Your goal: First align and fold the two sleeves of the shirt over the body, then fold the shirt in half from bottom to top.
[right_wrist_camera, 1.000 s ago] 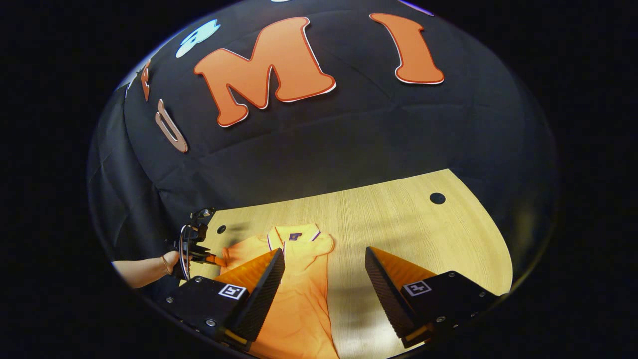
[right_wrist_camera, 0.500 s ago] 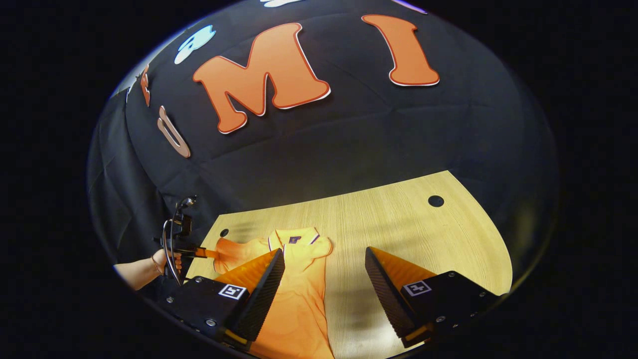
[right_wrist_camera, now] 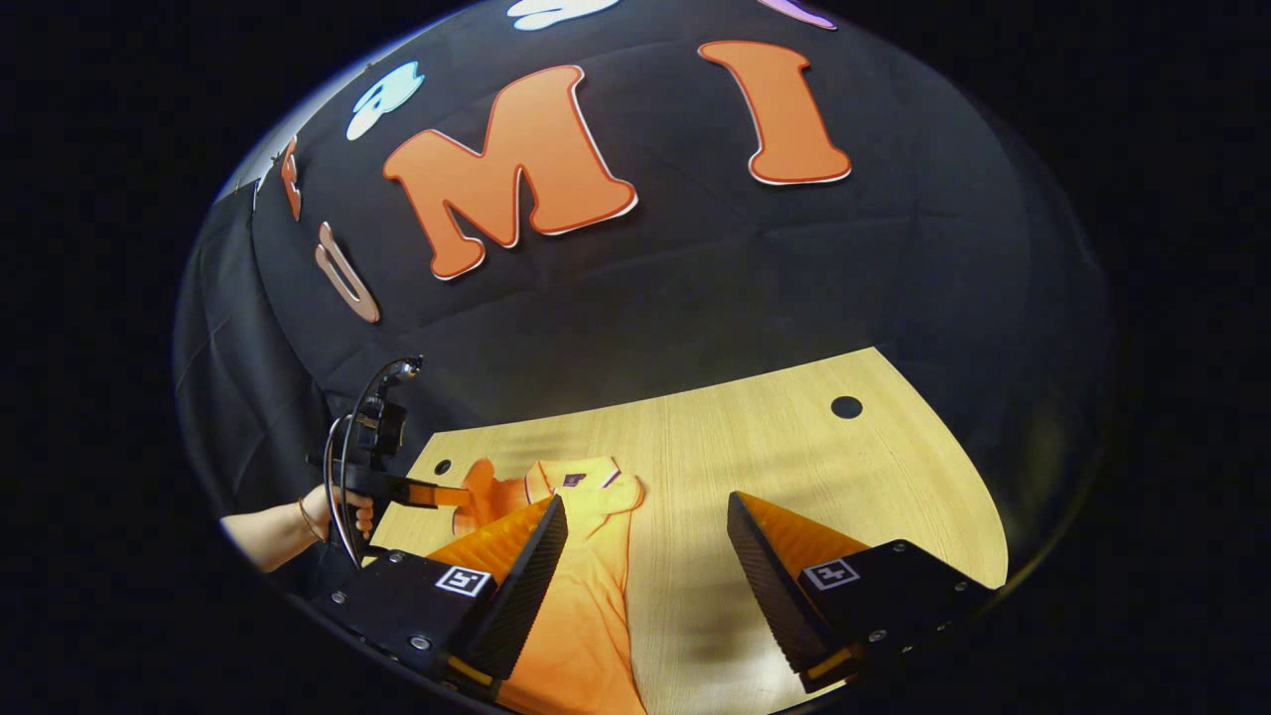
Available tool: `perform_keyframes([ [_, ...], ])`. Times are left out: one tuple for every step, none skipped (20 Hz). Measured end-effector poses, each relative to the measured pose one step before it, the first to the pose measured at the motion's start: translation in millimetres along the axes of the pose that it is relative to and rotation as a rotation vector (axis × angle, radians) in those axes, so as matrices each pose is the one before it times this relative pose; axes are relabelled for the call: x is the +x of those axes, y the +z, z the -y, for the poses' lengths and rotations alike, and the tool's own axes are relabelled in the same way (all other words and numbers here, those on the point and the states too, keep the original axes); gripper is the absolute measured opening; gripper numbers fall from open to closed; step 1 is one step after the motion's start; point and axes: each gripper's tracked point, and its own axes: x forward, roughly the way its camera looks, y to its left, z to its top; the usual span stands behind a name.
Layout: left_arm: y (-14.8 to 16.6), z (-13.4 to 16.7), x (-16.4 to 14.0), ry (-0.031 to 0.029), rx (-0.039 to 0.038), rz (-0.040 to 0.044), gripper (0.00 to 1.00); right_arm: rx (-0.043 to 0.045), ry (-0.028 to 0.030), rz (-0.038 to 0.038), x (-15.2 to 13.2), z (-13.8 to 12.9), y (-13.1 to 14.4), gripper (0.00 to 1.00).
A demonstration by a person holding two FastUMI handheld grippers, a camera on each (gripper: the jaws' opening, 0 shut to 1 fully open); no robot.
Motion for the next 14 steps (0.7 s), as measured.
perform_keyframes([
  [-2.84, 8.35, 8.05, -0.0047, 0.00517, -0.0105, 0.01, 0.01071, -0.00372, -0.00115, -2.28, 4.37, -1.2, 0.98],
  [-4.08, 8.39, 9.59, -0.00463, 0.00241, -0.01449, 0.01, 0.00514, -0.00143, -0.00025, -2.0, 3.66, -1.31, 0.98],
  [-5.52, 7.42, 3.63, -0.00788, 0.00146, -0.02156, 0.01, -0.00255, -0.00479, -0.00257, -1.13, 4.05, -2.18, 0.98],
  [-3.08, 3.96, 4.47, -0.00235, -0.00199, -0.01227, 0.01, -0.00857, -0.00953, -0.00498, -1.39, 4.94, -3.3, 0.98],
  [-1.02, 3.36, 7.5, -0.00331, -0.00791, -0.00882, 0.02, -0.00732, -0.01155, -0.00677, -0.26, 4.69, -2.33, 0.98],
  [-1.06, 4.48, 4.77, -0.00914, -0.01114, -0.00816, 0.01, -0.00142, -0.00633, -0.00611, 0.23, 3.45, -2.12, 0.98],
  [-4.63, 6.3, 5.14, -0.02236, -0.01498, -0.00961, 0.09, 0.00493, 0.00266, -0.00749, 1.33, 0.91, -2.63, 0.99],
  [-2.81, 2.61, 2.17, -0.0056, -0.01502, -0.00866, 0.1, 0.00562, 0.00137, -0.00605, 1.37, -0.53, -2.21, 0.98],
  [-1.85, 7.28, 1.15, -0.03088, -0.00942, -0.00686, 0.29, 0.00202, -0.00044, -0.00553, 0.96, 0.35, -1.92, 0.98],
  [-1.57, 3.9, 0.26, -0.02268, -0.005, -0.00922, 0.47, -0.00209, -0.00454, -0.00508, 1.28, 0.94, -1.53, 0.98],
  [-2.33, 2.5, -1.77, -0.02058, 0.0056, -0.00379, 0.65, -0.00597, -0.01024, 0.00103, 1.99, 0.63, -1.29, 0.98],
  [0.43, -0.67, -1.68, -0.00132, 0.011, 0.00919, 0.84, -0.0081, -0.0049, -0.00297, 0.55, -0.22, -0.89, 0.98],
  [-0.16, -0.93, -6.12, 0.00456, 0.0085, 0.0146, 0.97, -0.00328, 0.00023, -0.00297, 1.46, -1.91, -1.19, 0.98],
  [0.96, -1.99, -9.43, 0.00003, 0.00784, 0.01771, 0.96, -0.0012, 0.0065, -0.00409, -0.12, -5.73, -2.14, 0.98],
])
